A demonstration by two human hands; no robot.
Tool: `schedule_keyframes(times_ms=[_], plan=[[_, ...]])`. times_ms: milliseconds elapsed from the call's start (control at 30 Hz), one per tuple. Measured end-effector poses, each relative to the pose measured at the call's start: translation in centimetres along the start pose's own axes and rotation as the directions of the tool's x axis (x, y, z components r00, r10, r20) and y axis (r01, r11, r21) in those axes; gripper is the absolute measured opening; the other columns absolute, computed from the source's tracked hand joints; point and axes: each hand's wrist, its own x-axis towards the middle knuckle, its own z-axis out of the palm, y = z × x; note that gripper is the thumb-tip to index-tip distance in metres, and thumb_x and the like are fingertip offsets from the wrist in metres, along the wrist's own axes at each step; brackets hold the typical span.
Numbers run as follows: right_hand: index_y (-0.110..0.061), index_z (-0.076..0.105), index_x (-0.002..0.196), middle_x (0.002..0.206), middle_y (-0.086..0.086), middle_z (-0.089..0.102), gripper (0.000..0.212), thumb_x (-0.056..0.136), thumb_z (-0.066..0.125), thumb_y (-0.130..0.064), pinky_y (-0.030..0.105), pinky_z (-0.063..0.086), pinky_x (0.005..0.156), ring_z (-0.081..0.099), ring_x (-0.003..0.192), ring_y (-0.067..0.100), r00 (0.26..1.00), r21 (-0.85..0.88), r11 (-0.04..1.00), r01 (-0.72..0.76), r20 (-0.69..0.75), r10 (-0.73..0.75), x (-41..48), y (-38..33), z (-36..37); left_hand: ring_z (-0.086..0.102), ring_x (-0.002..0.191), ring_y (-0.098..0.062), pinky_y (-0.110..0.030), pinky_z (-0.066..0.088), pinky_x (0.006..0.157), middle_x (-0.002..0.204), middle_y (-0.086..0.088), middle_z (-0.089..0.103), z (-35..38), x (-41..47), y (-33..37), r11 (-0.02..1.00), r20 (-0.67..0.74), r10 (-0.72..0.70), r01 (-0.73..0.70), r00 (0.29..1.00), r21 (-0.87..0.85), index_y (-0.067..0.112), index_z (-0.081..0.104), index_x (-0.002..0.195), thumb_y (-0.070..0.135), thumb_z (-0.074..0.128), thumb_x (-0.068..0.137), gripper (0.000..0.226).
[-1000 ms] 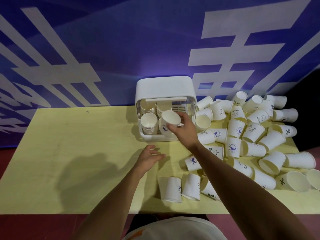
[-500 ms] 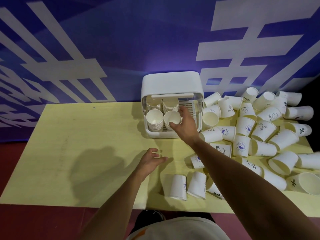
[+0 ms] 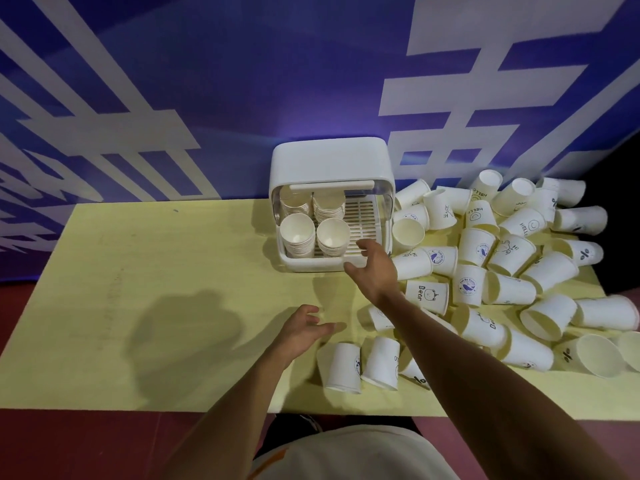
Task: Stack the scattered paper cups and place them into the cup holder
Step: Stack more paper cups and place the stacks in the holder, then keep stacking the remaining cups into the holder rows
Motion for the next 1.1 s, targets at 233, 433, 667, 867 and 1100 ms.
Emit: schedule_keyframes(times_ms=[233,433,667,867,1100], plan=[[-0.012,0.054,0.132,0.128,0.007,0.059,0.053,0.084,0.071,-0.024,0.033,0.048,0.095,0.059,0.115,0.022,0.999,0.052,0.998,-0.031,0.010,0.030,-1.6,2.5,-0.9,0.057,0.111,-0.010,-0.025,0.041,0.089,0.124,0.003,0.055,1.7,-0.3,0.2,0.999,0.042,-0.004,0.002,0.999,0.049,0.024,0.049,0.135,0.050,0.082,0.073,0.075],[-0.013,0.057,0.128,0.128,0.004,0.061,0.048,0.083,0.071,-0.024,0.037,0.048,0.099,0.059,0.118,0.021,0.999,0.065,0.997,-0.036,0.021,0.035,-2.7,4.1,-1.3,0.057,0.112,-0.011,-0.025,0.043,0.089,0.127,0.003,0.055,3.1,-0.4,-0.3,0.996,0.057,-0.018,0.012,0.998,0.091,0.026,0.048,0.135,0.053,0.082,0.072,0.077],[-0.013,0.058,0.128,0.131,0.004,0.059,0.046,0.085,0.071,-0.022,0.037,0.048,0.096,0.057,0.117,0.022,0.994,-0.065,0.997,0.050,0.098,-0.044,-3.9,5.8,-2.2,0.058,0.111,-0.019,-0.032,0.048,0.098,0.127,-0.004,0.053,4.8,-0.4,-1.5,0.987,0.061,-0.069,0.060,0.996,0.147,0.020,0.048,0.136,0.037,0.083,0.077,0.072],[-0.013,0.047,0.142,0.135,0.010,0.059,0.065,0.082,0.070,-0.021,0.039,0.049,0.096,0.058,0.117,0.030,0.917,-0.335,0.881,0.333,0.332,-0.220,-3.8,7.0,-4.1,0.060,0.109,-0.020,-0.030,0.049,0.095,0.126,-0.006,0.056,6.0,0.0,-1.7,0.986,0.033,-0.078,0.072,0.996,0.154,0.019,0.048,0.137,0.032,0.085,0.074,0.074],[-0.013,0.047,0.142,0.134,0.010,0.057,0.069,0.079,0.074,-0.024,0.039,0.045,0.099,0.055,0.119,0.031,0.836,-0.455,0.763,0.459,0.511,-0.199,-3.8,8.2,-4.3,0.060,0.108,-0.023,-0.031,0.048,0.095,0.122,-0.006,0.056,6.7,0.3,-1.3,0.983,0.012,-0.064,0.061,0.998,0.173,0.017,0.048,0.137,0.024,0.084,0.076,0.072]])
